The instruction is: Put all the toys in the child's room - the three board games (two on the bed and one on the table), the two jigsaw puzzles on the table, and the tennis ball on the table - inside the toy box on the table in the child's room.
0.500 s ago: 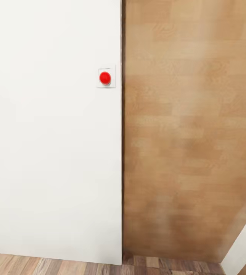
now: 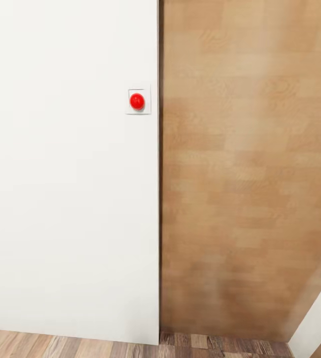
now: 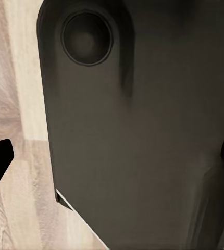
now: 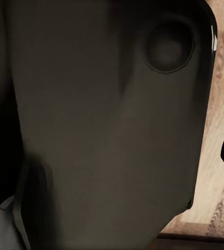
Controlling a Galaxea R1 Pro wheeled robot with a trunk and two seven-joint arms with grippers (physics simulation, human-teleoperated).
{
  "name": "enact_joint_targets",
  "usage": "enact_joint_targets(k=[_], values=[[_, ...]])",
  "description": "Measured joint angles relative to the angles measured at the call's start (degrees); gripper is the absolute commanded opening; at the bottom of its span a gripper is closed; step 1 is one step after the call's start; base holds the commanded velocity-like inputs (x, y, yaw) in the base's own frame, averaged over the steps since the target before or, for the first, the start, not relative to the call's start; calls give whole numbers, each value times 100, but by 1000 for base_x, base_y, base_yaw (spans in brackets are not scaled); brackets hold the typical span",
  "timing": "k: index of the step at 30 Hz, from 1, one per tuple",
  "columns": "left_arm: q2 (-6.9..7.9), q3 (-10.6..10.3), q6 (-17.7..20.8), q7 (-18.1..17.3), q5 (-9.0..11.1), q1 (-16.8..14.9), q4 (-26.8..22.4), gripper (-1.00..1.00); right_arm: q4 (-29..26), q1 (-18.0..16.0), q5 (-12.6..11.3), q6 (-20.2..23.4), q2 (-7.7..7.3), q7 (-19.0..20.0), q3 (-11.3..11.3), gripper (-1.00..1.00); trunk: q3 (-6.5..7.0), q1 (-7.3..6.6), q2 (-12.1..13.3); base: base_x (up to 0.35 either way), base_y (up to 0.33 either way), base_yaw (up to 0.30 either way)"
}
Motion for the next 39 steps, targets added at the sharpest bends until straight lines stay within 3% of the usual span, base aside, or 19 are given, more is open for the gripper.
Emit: enact_joint_targets(k=[14,33,39], values=[[-1,-51,10,0,-27,1,-1,100,2,0,47,-1,5,0,20,100,-1,0,0,-4,0,34],[-1,-7,4,0,-5,1,-1,100,4,0,-2,-3,57,-5,22,100,-1,0,0,-62,0,267],[-1,-17,5,-7,-14,1,-1,100,3,0,-9,-10,57,-6,22,100,106,-131,239,-1,0,285]])
